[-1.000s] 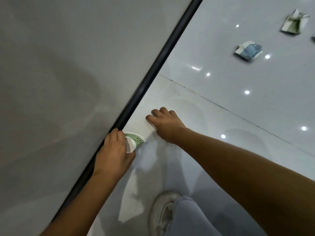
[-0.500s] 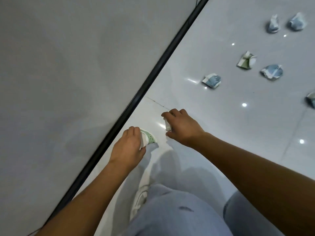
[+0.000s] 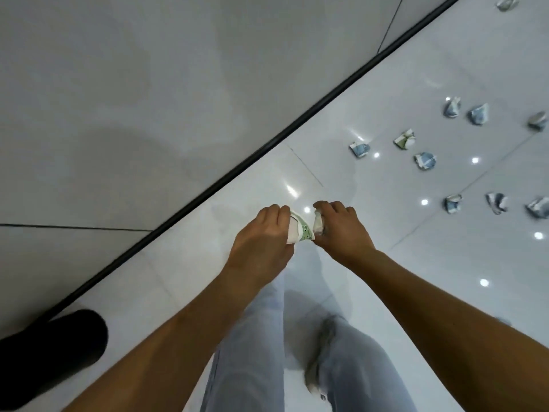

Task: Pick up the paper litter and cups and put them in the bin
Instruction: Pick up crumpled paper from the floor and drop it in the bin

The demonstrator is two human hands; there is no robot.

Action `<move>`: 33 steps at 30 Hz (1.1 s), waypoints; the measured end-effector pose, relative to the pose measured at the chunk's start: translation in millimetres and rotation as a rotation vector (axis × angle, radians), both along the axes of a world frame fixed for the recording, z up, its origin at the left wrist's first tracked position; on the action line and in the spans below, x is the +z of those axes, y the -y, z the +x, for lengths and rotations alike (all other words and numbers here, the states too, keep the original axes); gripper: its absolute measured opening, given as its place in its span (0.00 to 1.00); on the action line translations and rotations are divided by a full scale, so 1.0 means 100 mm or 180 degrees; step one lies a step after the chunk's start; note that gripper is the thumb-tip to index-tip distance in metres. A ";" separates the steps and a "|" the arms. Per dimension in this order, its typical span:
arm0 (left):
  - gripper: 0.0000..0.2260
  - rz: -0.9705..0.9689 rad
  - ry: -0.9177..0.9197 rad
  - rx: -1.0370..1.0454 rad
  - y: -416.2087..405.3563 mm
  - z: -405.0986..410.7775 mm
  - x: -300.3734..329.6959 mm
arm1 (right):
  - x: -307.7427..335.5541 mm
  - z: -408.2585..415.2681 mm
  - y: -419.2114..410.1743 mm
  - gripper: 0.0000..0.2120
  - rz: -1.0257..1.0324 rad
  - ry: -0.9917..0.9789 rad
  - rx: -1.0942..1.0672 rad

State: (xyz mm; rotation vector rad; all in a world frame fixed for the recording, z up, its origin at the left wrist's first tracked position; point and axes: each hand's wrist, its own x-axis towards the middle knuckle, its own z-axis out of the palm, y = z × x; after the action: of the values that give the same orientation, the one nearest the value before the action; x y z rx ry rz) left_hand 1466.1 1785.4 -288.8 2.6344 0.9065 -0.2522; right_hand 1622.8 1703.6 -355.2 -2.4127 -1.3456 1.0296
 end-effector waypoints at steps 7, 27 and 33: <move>0.24 -0.0218 -0.0420 0.0989 0.62 -1.05 1.10 | 1.10 -0.98 0.19 0.30 0.0184 0.0010 0.0828; 0.25 -0.0296 -0.0733 0.2840 1.26 -6.37 1.40 | 1.53 -6.39 -0.15 0.30 0.0224 0.0046 0.2940; 0.24 -0.0427 -0.0891 0.3306 1.25 -7.15 1.27 | 1.44 -7.16 -0.37 0.30 0.0176 0.0052 0.3438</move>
State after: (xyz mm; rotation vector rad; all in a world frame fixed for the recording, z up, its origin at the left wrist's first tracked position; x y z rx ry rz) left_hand 751.6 1660.5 -162.1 1.7106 2.0861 -0.3770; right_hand 906.4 1740.9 -211.1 -1.5377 -2.7063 1.0896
